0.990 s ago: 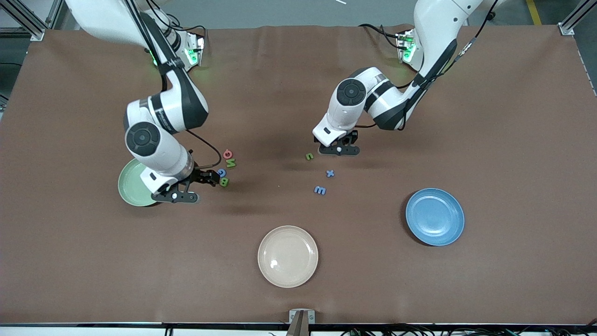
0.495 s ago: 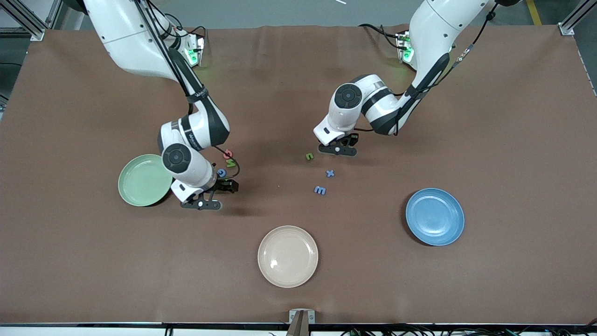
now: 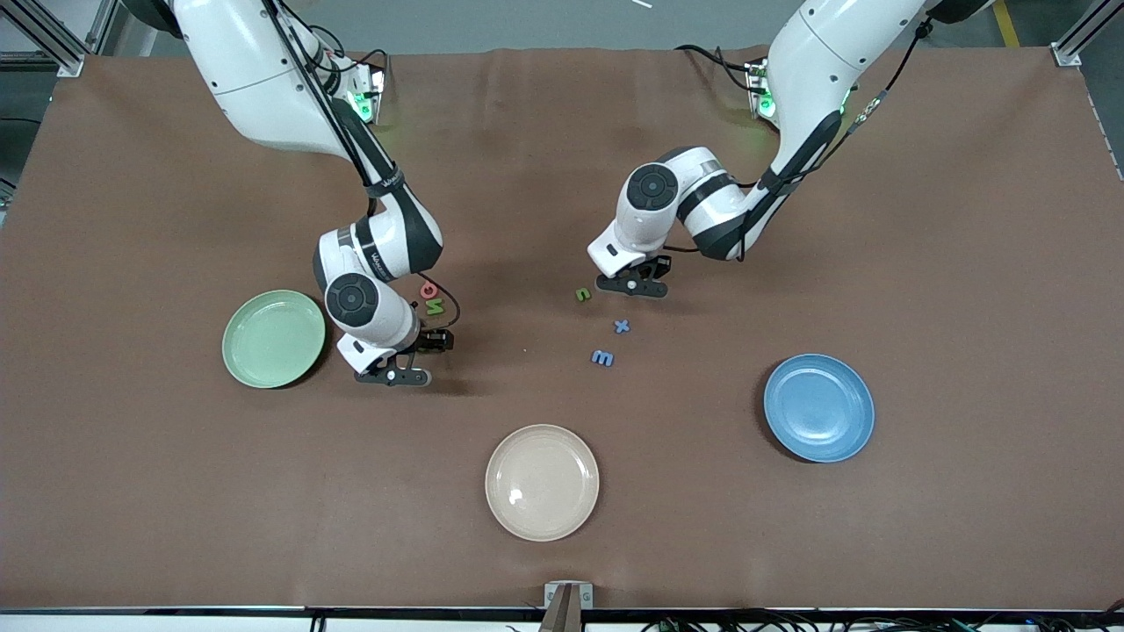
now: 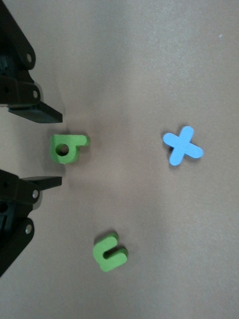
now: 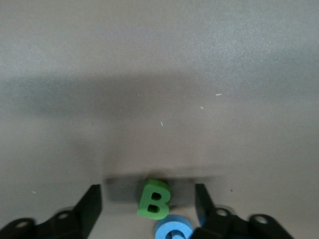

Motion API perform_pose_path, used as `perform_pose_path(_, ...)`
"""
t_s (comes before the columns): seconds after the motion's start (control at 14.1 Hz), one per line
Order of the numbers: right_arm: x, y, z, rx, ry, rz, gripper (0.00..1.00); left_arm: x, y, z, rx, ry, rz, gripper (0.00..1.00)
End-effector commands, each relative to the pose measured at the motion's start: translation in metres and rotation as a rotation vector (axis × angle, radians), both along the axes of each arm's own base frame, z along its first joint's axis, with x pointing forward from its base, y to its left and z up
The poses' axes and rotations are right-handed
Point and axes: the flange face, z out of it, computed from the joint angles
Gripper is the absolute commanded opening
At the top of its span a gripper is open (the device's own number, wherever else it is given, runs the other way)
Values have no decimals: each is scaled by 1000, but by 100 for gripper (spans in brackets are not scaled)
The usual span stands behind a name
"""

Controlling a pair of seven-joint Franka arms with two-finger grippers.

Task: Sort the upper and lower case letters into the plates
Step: 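Close the right gripper on B while the left gripper grasps b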

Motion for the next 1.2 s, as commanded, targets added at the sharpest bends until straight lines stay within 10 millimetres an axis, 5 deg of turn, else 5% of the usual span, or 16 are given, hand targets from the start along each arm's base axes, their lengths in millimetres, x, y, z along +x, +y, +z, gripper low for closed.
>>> perform_pose_path(0.0,-7,-1,3,8,8,-17,64,9,-6,-4,-9,-10,6,49)
perform_pose_path(0.5,-9,-2,5,9,10,-17,19,7,-4,-10,2,4,8,38)
perform_pose_path(0.71,-7,-2,16,15,-2,-21,7,10,-1,-11,3,6,16,20)
perform_pose_path(0.85,-5,-3,37,20,-5,-24,5,25,12,-7,15,-17,41,1)
perform_pose_path(0.99,1,-19,76,24,2,-32,4,47,34,18,42,-47,85,0)
perform_pose_path(1.13,11,-58,113,32,12,-18,4,71,61,53,88,-80,135,0)
